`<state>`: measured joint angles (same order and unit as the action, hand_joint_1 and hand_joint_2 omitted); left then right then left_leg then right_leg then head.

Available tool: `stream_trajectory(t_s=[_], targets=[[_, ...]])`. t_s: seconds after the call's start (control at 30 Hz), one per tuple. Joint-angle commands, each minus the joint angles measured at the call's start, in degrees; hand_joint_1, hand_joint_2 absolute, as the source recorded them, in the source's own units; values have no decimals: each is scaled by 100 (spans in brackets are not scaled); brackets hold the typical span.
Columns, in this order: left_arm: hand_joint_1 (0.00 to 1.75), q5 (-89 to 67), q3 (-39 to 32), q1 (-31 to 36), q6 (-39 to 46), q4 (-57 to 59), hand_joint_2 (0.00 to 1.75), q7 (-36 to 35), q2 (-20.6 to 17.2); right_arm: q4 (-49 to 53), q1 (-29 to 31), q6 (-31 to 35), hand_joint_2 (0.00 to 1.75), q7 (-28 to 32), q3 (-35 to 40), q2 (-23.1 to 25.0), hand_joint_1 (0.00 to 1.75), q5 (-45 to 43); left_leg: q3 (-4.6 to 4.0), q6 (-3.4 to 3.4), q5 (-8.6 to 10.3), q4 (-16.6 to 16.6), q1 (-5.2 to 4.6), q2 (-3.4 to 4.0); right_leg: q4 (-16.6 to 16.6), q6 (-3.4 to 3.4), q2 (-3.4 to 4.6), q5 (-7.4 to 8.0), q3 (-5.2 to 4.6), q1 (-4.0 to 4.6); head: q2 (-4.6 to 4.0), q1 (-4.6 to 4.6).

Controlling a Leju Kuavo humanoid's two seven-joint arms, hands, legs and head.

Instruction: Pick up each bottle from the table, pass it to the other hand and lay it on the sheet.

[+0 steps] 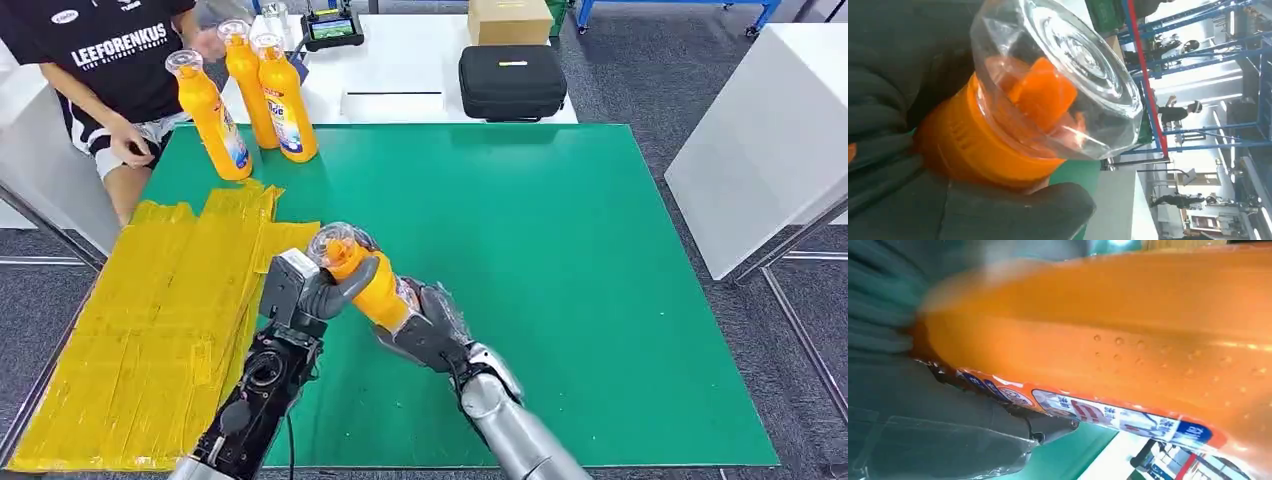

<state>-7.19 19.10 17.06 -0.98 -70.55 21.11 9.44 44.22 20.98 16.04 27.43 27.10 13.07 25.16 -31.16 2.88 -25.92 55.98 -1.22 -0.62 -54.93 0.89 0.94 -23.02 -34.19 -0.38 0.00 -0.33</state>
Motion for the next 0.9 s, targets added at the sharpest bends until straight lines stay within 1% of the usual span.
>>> stream_trajectory(t_s=[0.03, 0.17, 0.2, 0.23, 0.27, 0.3, 0.37, 0.43, 0.5, 0.6, 0.67, 0.7, 0.8, 0.83, 0.87, 0.9], targets=[[175, 58, 216, 220, 0, 522, 175, 3, -64, 125, 120, -9, 175, 73, -38, -131, 175, -25, 20, -21, -9, -1, 7, -2, 4, 0, -13, -9, 24, 6, 0, -2], [175, 59, 213, 220, 1, 523, 175, 6, -66, 132, 112, 1, 175, 78, -43, -126, 175, -18, 27, -29, -16, 6, 13, 1, 2, -1, -14, -14, 32, 12, 0, 0], [175, 66, 207, 216, 10, 527, 175, 20, -59, 157, 93, 35, 175, 99, -58, -130, 175, 12, 15, -19, -7, 0, 6, -2, 3, -1, -12, -7, 18, 6, 0, -4], [175, 69, 201, 214, 17, 529, 175, 32, -55, 181, 79, 67, 175, 113, -74, -129, 161, 34, 23, -26, -12, 4, 11, -1, 2, -2, -14, -11, 29, 10, 0, 0], [175, 71, 193, 220, 30, 523, 175, 54, -52, 224, 65, 128, 175, 151, -93, -133, 40, 49, 10, -15, -4, 0, 4, -2, 3, -1, -10, -5, 13, 4, 0, -2], [175, 71, 181, 245, 47, 510, 175, 70, -60, 284, 75, 136, 175, 175, -116, -136, 0, 33, 15, -20, -8, 2, 7, 1, 2, -1, -9, -7, 18, 7, 0, -2], [175, 75, 156, 292, 62, 496, 175, 72, -69, 351, 118, 132, 175, 179, -127, -147, 0, 22, 25, -32, -17, 10, 14, 1, -2, -2, -15, -15, 31, 13, 0, 0], [175, 79, 141, 309, 70, 513, 175, 72, -77, 396, 125, 132, 175, 185, -136, -161, 0, 8, 8, -18, -5, 3, 5, 0, 0, -1, -9, -5, 10, 5, 0, -4], [175, 84, 120, 326, 111, 575, 175, 97, -66, 473, 89, 157, 175, 211, -152, -177, 0, -31, 20, -28, -14, 9, 14, -7, -1, -2, -21, -14, 28, 13, 0, 0], [175, 69, 77, 360, 198, 679, 175, 160, -67, 634, 12, 196, 175, 231, -164, -217, 0, -77, 12, -18, -5, 1, 7, -3, 3, -1, -13, -6, 16, 6, 0, 0], [175, 62, 69, 371, 218, 724, 175, 183, -64, 664, -14, 214, 175, 218, -158, -235, 0, -76, 22, -27, -12, 5, 12, -8, 2, -1, -22, -13, 30, 11, 0, 0], [175, 47, 71, 377, 238, 748, 175, 204, -63, 653, -19, 216, 175, 215, -164, -235, 0, -95, 14, -18, -4, -1, 7, -7, 5, -1, -16, -6, 19, 7, 0, -2], [175, -66, 42, 367, 456, 712, 175, 270, -69, 658, -57, 247, 175, 229, -170, -228, 0, -130, 22, -23, -10, 2, 10, -5, 4, -1, -18, -10, 28, 10, 0, -2], [175, -97, 30, 362, 508, 693, 175, 269, -73, 673, -68, 251, 175, 226, -169, -229, 0, -130, 12, -15, -4, -1, 5, -4, 4, -1, -12, -5, 15, 5, 0, -2], [175, -97, 30, 362, 508, 693, 175, 269, -73, 673, -68, 251, 175, 226, -169, -229, 0, -130, 33, -34, -18, 7, 17, -3, 3, -2, -21, -17, 41, 16, 0, -2], [175, -187, 10, 346, 627, 633, 175, 258, -91, 730, -99, 263, 175, 210, -166, -239, 0, -125, 26, -27, -13, 3, 13, -3, 5, -2, -16, -12, 32, 13, 0, -2]])
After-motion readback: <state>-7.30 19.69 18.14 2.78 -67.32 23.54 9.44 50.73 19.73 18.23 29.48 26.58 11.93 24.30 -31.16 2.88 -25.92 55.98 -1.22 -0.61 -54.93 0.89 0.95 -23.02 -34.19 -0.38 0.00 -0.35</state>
